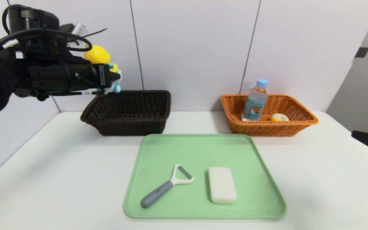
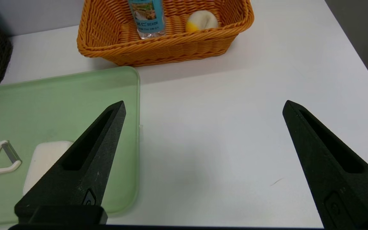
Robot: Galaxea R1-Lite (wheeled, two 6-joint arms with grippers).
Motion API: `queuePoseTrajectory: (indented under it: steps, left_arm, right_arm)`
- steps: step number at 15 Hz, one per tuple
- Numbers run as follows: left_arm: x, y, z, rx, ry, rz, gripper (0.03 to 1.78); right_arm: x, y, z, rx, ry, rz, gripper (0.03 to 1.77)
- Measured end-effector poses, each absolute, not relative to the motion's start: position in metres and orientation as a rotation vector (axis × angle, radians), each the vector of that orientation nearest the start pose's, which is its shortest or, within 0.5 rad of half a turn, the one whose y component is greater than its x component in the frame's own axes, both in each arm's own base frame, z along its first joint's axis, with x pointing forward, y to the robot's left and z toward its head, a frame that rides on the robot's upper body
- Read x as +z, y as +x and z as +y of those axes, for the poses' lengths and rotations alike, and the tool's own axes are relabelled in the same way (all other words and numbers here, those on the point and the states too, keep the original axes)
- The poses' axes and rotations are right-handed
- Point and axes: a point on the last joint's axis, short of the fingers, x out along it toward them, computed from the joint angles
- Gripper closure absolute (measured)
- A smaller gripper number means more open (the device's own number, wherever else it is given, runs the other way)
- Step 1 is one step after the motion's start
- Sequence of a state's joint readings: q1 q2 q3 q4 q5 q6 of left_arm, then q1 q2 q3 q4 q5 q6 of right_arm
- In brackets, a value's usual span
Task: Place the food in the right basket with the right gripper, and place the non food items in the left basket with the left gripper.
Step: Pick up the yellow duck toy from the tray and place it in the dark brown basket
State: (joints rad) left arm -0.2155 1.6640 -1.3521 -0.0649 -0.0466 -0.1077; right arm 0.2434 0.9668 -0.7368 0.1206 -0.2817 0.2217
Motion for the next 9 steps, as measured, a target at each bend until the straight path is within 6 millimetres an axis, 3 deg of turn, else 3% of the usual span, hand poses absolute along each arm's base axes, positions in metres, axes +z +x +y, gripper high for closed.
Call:
queuePoseTrajectory:
  steps: [4, 9]
  left_arm:
    - [0.269, 0.341, -0.039, -0.187, -0.038, 0.345, 1.06]
    - [0.24, 0.381, -0.03, -0.172, -0.017, 0.432, 1.06]
  right_arm:
    - [0.248, 0.113, 0.021, -0.08, 0.13, 0.33, 0.1]
    - [0.247, 0.117, 0.021, -0.085, 0.127, 0.34, 0.1]
